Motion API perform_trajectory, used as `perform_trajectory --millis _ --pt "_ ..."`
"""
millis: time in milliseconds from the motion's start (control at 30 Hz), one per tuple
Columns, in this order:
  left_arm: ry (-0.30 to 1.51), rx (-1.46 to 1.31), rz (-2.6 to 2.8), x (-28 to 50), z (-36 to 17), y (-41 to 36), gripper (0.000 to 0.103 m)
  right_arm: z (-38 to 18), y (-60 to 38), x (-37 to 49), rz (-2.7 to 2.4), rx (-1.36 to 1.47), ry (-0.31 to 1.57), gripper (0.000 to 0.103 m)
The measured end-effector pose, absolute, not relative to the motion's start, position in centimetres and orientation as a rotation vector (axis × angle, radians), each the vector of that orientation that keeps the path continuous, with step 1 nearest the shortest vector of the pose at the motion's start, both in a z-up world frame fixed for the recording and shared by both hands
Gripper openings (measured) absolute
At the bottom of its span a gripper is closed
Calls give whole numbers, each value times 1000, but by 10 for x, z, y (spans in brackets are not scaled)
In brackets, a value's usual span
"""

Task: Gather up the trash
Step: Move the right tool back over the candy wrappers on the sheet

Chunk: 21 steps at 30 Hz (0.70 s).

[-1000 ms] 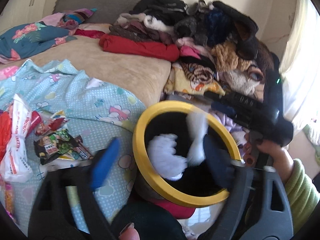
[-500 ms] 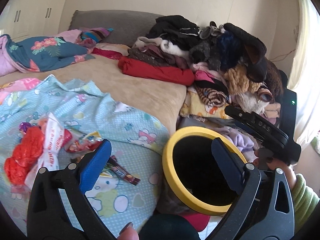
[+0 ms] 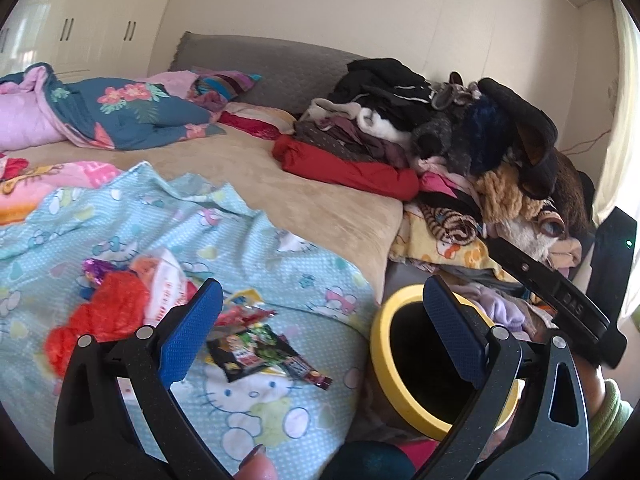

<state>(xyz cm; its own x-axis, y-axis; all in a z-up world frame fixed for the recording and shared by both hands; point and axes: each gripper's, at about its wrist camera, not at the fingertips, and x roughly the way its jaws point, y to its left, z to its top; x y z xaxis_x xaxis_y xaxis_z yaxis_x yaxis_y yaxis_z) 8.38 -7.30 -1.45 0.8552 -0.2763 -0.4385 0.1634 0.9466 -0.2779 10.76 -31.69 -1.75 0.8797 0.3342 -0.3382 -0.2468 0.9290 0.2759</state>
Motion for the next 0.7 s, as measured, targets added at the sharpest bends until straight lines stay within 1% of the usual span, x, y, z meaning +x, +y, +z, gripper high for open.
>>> perform_trajectory --millis 700 --pt "450 -285 -134 79 -5 -21 92 -12 -245 90 442 113 397 94"
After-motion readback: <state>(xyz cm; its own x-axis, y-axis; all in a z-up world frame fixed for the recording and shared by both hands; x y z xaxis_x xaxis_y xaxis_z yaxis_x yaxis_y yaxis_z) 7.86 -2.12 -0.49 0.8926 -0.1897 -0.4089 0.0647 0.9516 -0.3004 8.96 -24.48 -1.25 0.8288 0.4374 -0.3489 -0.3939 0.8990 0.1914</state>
